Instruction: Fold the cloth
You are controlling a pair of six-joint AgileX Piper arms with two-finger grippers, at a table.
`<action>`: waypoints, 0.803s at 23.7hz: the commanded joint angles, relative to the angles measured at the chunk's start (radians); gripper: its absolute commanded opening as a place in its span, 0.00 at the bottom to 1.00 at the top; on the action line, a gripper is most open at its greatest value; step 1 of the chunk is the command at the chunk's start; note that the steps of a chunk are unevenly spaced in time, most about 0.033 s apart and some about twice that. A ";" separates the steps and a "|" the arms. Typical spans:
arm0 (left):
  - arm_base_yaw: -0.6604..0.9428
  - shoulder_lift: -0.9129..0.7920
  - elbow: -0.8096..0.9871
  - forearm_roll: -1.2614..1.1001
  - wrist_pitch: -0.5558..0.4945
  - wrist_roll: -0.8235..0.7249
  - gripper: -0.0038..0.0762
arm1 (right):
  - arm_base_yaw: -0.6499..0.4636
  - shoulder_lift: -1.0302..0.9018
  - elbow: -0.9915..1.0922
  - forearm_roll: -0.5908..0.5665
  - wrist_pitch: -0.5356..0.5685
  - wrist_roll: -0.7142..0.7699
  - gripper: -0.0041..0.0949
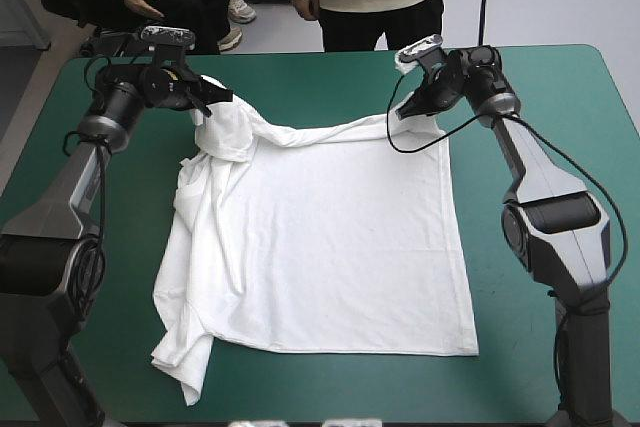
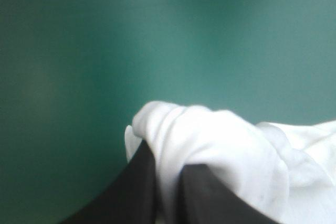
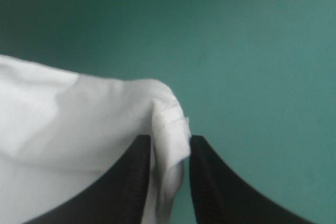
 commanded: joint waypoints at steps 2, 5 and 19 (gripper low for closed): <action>-0.001 0.000 -0.031 -0.010 -0.160 -0.010 0.17 | -0.014 0.028 -0.192 -0.059 -0.077 0.027 0.55; -0.001 0.020 -0.031 0.007 -0.215 -0.010 0.39 | -0.040 0.042 -0.243 -0.086 -0.104 0.037 0.57; -0.001 -0.374 -0.042 0.138 0.282 -0.057 0.65 | -0.123 -0.212 -0.333 0.225 0.321 0.009 0.55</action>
